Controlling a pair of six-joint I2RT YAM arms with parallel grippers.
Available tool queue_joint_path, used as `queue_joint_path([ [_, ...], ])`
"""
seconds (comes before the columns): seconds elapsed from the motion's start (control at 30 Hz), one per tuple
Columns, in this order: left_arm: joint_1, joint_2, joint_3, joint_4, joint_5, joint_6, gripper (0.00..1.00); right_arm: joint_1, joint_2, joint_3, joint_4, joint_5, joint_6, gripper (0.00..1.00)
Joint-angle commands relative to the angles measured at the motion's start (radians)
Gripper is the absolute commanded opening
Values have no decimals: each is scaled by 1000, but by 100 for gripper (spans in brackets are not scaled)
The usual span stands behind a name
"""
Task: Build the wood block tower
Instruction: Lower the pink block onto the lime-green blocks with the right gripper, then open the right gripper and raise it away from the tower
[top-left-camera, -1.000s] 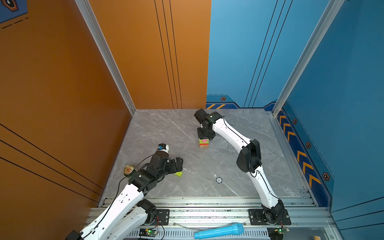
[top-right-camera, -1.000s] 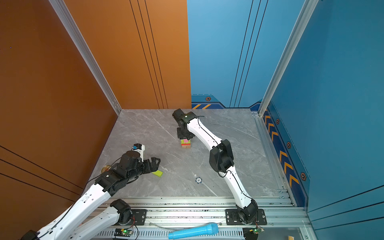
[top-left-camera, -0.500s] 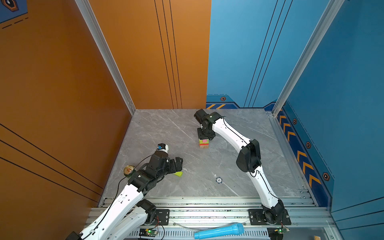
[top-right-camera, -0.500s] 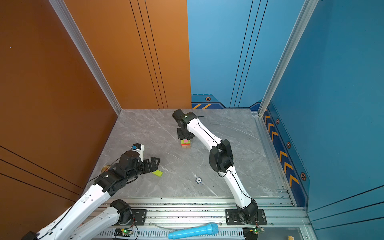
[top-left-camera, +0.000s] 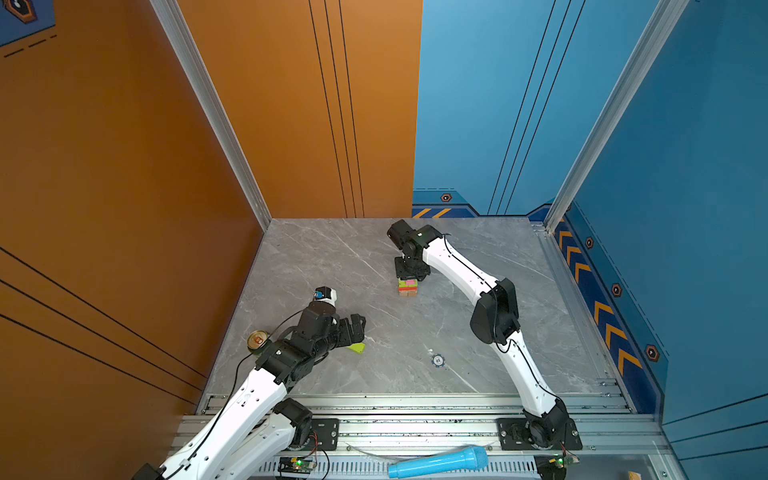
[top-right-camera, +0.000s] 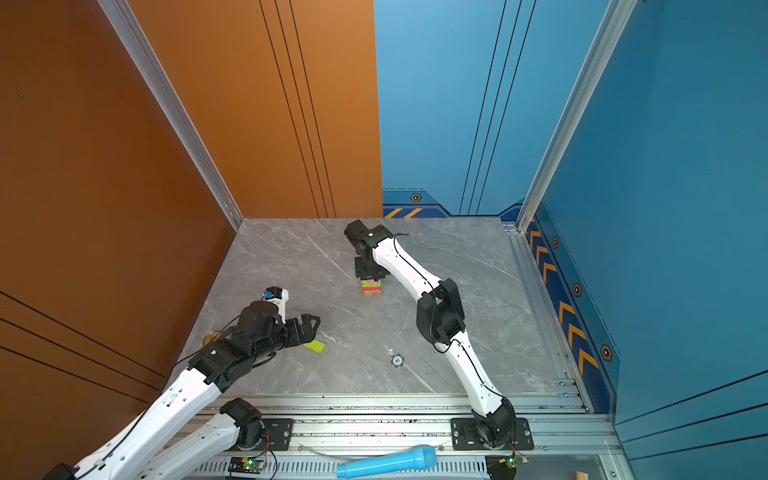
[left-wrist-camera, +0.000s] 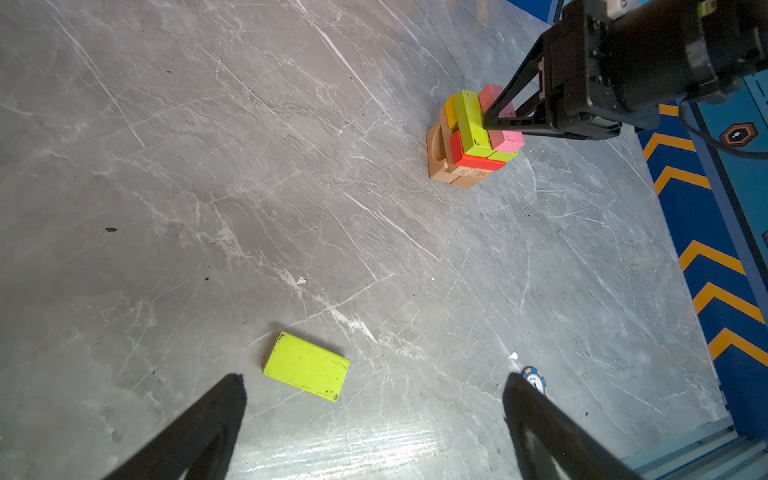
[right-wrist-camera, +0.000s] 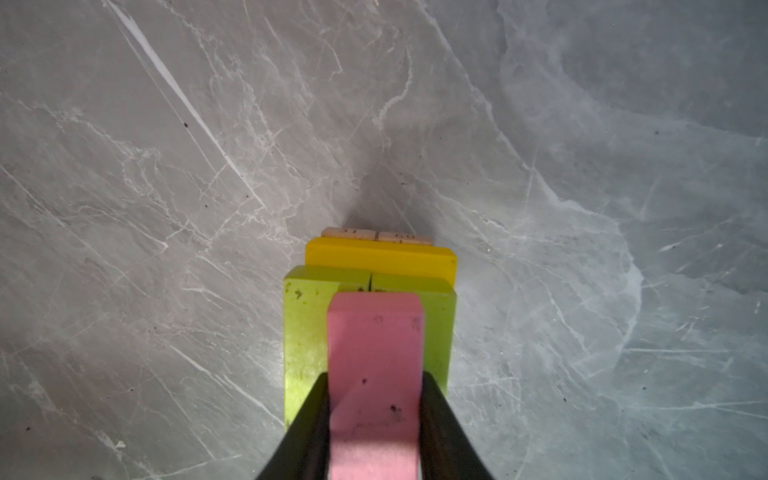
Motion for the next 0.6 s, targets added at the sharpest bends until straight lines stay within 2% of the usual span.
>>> queue_joint_path([
  [0.0,14,-14,-18,0,14,20,98,-3,13,34,-38,28,24,34],
  [0.57,18,-28,-20,-1,12,16,98,0,21,46,-38,22,55,39],
])
